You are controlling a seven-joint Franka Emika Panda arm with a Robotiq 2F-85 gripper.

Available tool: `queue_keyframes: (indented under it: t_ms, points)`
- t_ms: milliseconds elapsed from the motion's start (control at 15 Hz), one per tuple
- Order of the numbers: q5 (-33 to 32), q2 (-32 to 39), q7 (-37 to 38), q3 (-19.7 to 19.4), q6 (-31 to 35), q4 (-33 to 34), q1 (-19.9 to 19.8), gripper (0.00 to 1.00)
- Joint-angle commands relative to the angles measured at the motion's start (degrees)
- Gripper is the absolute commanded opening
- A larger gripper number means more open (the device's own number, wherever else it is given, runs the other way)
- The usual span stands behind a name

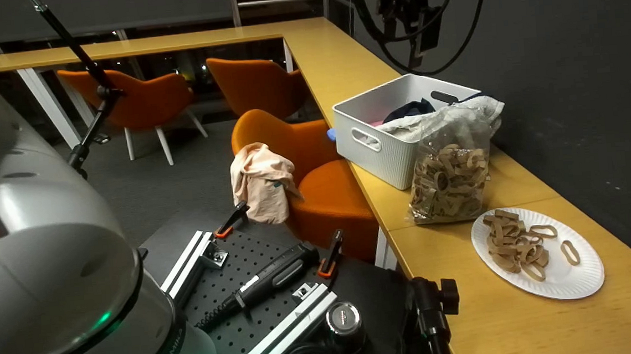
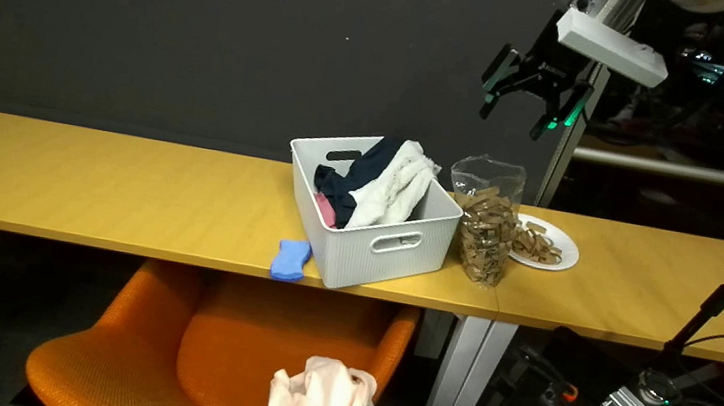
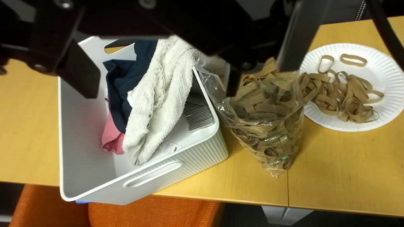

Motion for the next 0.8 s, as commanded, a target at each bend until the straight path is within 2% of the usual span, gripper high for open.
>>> queue_keyframes:
  t_ms: [0,333,733]
  points:
    - [-1.11,0.54,0.94,-0.26,-0.03,1.17,-0.03,1.00]
    - [-8.69,4.27,4.33,-2.68,2.33,7.73,-3.59,1.00]
    - [-11.31,17.62,9.21,-5.08,9.05,13.55,-3.90,1.00]
